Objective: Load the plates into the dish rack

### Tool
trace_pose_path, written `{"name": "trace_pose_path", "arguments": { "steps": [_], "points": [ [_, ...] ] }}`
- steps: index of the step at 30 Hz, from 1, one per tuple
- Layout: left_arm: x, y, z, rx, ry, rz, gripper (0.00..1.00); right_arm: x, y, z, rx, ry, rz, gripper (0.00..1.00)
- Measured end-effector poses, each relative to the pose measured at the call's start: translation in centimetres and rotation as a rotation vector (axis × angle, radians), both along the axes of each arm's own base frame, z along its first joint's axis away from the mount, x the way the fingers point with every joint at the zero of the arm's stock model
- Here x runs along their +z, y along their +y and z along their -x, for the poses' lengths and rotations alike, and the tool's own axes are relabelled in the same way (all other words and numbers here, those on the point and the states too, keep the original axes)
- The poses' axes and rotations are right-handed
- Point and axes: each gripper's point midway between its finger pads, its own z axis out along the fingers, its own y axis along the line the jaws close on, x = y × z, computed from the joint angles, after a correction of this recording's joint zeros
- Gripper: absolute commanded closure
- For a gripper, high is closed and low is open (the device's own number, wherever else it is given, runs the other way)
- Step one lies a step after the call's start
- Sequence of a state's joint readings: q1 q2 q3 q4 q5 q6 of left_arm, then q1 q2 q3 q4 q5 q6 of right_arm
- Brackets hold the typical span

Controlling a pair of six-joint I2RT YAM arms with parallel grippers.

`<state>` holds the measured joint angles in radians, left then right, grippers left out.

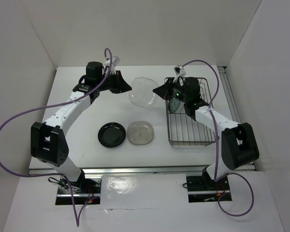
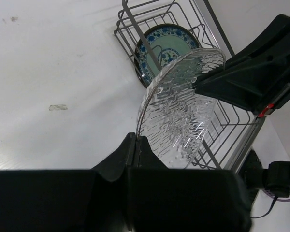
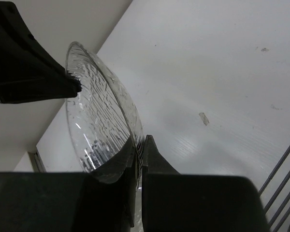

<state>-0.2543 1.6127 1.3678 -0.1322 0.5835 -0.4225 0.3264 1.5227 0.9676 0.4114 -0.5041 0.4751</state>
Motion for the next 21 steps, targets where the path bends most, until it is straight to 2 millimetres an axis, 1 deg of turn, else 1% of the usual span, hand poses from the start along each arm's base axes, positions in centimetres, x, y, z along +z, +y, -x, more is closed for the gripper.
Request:
{"name": "trace_pose_path", "arguments": {
  "steps": [1, 2, 5, 7, 9, 11, 14, 16, 17, 18, 19, 21],
  "points": [
    [0.1, 0.0, -0.1, 0.0, -0.006, 0.0, 0.14, 0.1, 0.0, -0.1, -0.005, 0.004, -0.004, 1.0],
    [0.1, 0.0, 0.0, -0.002, -0.005, 0.002, 0.0, 0.1, -0.1, -0.2, -0.014, 0.005, -0.006, 1.0],
    [-0.3, 0.3, -0.3, 0.037, 0.014, -0.01, 0.0, 0.1, -1.0, -0.5, -0.072, 0.028, 0.021, 1.0],
    [-0.8, 1.1, -0.8, 0.099, 0.043, -0.043, 0.0, 0.5, -2.9, -1.1, -0.196, 0.046, 0.071, 1.0],
    [-1.0, 2.2, -1.5, 0.175, 0.055, -0.085, 0.0, 1.7, -5.9, -1.7, -0.363, 0.04, 0.125, 1.0],
    [-0.8, 3.4, -2.2, 0.251, 0.058, -0.128, 0.0, 3.8, -9.3, -1.7, -0.533, 0.019, 0.18, 1.0],
    [-0.1, 4.6, -2.9, 0.324, 0.048, -0.164, 0.0, 7.3, -14.1, -0.9, -0.758, -0.04, 0.24, 1.0],
    [0.1, 5.0, -3.1, 0.348, 0.046, -0.177, 0.0, 8.8, -17.1, 0.1, -0.886, -0.064, 0.277, 1.0],
    [0.1, 5.2, -3.1, 0.356, 0.047, -0.183, 0.0, 9.2, -18.7, 0.6, -0.946, -0.068, 0.309, 1.0],
    [0.0, 5.2, -3.1, 0.359, 0.051, -0.187, 0.0, 9.2, -19.3, 0.8, -0.971, -0.066, 0.323, 1.0],
    [-0.2, 5.3, -3.0, 0.362, 0.058, -0.193, 0.0, 9.0, -20.3, 1.0, -1.012, -0.06, 0.355, 1.0],
    [-0.8, 5.3, -3.0, 0.362, 0.075, -0.204, 0.0, 8.0, -22.1, 1.5, -1.081, -0.029, 0.428, 1.0]
  ]
}}
